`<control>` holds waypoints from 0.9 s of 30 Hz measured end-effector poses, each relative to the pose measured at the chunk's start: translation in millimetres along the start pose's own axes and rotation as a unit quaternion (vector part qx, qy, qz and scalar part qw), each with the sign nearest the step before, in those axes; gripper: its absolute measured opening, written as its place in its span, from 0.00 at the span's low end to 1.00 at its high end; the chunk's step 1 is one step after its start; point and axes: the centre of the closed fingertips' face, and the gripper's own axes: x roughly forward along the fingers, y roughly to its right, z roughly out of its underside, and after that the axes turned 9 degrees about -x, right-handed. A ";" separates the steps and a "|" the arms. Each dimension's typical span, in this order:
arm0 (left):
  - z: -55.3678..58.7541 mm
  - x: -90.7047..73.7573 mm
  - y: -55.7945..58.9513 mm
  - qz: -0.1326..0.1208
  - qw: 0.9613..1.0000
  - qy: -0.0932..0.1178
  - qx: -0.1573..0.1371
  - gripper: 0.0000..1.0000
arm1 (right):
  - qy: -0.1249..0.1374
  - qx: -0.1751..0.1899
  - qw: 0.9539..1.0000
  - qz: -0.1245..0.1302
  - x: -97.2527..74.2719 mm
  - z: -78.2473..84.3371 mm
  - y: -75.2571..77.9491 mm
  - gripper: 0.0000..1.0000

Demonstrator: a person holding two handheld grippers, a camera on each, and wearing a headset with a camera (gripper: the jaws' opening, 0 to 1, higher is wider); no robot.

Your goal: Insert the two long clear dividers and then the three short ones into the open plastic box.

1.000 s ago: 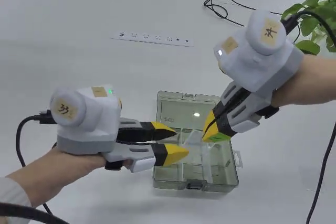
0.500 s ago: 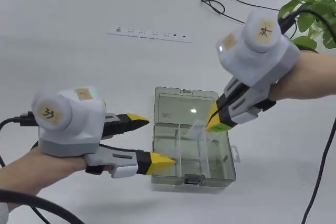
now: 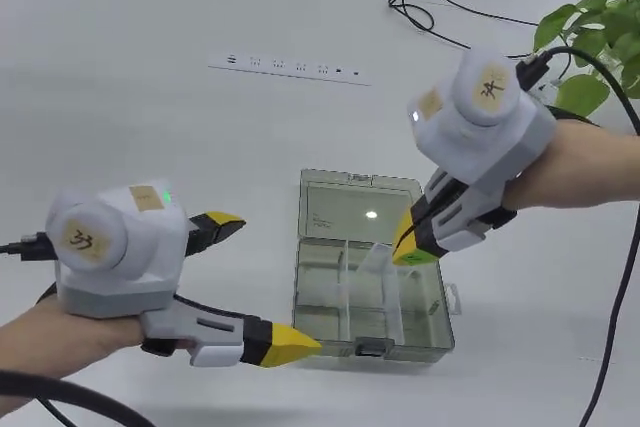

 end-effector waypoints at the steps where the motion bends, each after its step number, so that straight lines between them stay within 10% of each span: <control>1: 0.1 -0.8 0.2 -0.001 1.000 0.000 0.007 1.00 | 0.000 0.000 1.000 0.000 0.5 0.0 0.0 0.02; 27: 13.3 0.8 4.9 0.004 1.000 0.006 -0.015 0.94 | 0.001 -0.007 1.000 0.003 11.1 -3.6 2.9 0.02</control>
